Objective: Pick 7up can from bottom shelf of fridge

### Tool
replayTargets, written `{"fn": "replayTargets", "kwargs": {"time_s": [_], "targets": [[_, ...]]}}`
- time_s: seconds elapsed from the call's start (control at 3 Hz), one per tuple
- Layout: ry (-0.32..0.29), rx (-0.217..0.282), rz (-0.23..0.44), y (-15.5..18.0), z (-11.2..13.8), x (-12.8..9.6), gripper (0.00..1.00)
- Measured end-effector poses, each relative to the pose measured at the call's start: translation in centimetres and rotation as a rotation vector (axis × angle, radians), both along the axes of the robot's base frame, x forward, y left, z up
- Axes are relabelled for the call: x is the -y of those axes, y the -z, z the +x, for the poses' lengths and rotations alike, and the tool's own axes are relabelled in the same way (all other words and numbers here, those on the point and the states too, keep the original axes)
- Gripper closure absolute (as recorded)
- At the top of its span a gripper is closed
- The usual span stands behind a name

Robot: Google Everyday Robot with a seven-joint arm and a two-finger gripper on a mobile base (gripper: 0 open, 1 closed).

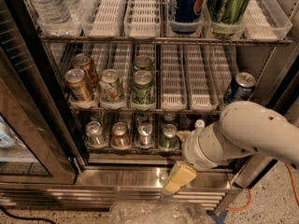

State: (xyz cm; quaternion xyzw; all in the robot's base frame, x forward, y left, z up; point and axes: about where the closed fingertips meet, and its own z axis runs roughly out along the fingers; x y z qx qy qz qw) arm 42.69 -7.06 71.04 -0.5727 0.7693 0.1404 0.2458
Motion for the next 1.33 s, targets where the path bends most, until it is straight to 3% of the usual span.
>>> {"fn": "replayTargets", "kwargs": {"time_s": [0.33, 0.67, 1.0, 1.33], "targets": [[0.048, 0.015, 0.090, 1.9, 1.4, -0.7, 0.00], [0.143, -0.013, 0.283, 6.8, 0.7, -3.1, 0.00], [0.217, 0.012, 0.434, 11.0, -1.5, -4.9, 0.00], [0.264, 0.172, 0.536, 11.7, -1.2, -5.8, 0.00]]}}
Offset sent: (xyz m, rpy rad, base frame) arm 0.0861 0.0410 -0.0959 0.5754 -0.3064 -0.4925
